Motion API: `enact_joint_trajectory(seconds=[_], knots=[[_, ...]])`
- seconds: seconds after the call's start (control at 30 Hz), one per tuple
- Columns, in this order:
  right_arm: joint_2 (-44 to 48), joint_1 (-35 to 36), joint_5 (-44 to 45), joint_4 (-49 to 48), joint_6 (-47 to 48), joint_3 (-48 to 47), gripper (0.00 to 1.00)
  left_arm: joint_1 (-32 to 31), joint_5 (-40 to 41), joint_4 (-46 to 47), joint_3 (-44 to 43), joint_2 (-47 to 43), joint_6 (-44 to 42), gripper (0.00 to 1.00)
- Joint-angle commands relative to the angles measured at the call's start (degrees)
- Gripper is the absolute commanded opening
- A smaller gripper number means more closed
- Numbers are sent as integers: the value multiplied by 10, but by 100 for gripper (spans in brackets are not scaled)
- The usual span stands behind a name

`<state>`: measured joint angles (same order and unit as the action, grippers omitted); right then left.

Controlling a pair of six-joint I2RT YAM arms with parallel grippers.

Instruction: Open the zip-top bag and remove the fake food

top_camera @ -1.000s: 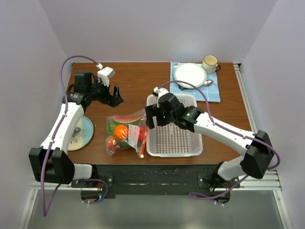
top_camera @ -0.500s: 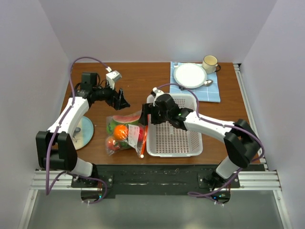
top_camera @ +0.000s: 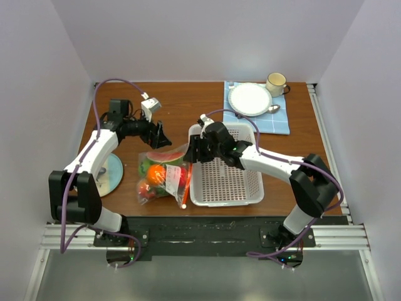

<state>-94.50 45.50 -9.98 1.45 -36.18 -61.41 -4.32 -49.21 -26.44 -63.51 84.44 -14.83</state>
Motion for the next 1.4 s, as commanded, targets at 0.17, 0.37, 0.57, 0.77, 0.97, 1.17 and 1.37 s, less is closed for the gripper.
enact_joint_trajectory(seconds=[0.17,0.37,0.57,0.77,0.97,1.17,1.37], knots=[[2,1,-16,-16,8,-49,22,-3,16,19,14,-3,-25,100],[7,-1,0,17,12,-83,6,-3,23,2,-10,-21,-27,100],[-40,-35,39,101,-18,-205,0,31,-20,-43,-93,-99,-30,100],[-211,-71,53,300,-92,-487,0,25,-5,-87,-96,-195,-75,100],[-269,-76,94,349,-131,-579,0,-7,102,-70,54,-277,-158,100],[-217,-76,111,340,-142,-515,0,-19,198,43,196,-296,-154,100],[-162,-64,130,328,-136,-454,0,-33,210,101,254,-275,-79,100]])
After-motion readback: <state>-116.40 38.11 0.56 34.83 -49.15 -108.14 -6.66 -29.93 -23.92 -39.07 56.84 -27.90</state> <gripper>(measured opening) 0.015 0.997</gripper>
